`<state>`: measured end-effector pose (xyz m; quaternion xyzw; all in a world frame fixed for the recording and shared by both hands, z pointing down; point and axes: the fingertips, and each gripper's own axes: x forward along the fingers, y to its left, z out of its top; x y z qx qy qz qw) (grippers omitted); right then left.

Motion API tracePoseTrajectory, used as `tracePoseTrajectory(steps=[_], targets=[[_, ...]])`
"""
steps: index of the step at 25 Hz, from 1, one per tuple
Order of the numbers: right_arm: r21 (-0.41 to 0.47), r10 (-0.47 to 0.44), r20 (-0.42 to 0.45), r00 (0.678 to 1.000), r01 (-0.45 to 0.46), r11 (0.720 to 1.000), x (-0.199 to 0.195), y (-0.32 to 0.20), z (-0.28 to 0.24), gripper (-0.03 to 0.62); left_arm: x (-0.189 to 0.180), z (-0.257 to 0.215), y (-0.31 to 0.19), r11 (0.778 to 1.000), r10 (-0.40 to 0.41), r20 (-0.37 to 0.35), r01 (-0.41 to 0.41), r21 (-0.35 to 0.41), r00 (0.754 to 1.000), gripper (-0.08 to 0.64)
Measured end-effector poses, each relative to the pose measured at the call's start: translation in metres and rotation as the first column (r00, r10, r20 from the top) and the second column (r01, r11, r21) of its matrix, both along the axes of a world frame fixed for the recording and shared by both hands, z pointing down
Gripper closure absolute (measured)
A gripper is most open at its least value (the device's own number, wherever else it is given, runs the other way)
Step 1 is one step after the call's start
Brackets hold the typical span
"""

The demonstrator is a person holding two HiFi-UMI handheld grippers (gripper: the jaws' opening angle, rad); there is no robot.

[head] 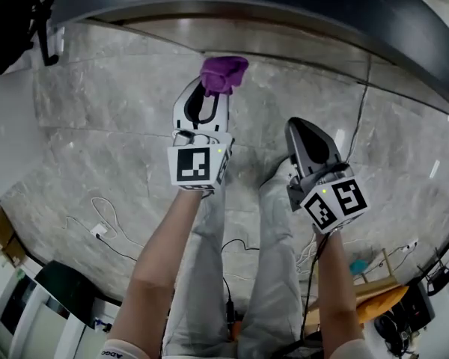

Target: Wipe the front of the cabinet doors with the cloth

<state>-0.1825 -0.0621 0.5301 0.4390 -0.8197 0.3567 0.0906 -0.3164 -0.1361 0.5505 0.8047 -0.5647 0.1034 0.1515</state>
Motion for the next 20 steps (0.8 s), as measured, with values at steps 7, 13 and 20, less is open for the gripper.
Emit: tracePoseTrajectory(steps=[7,13,20], targets=[[-0.039,0.062,-0.028,0.998,-0.063,0.997,0.115,0.021,0.023,0.565,0.134,0.022,0.003,0.998,0.054,-0.061,-0.055,-0.008,0.997,0.460],[-0.052,0.110,-0.022,0.994,-0.111,0.992,0.176,0.024,0.040,0.565,0.204,0.037,-0.009,0.995,0.095,-0.056,-0.096,0.000,0.994,0.460],[-0.062,0.081,-0.031,0.996,-0.083,0.995,0.196,0.024,0.053,0.565,0.229,0.057,-0.020,0.995,0.090,-0.059,-0.092,-0.035,0.994,0.460]])
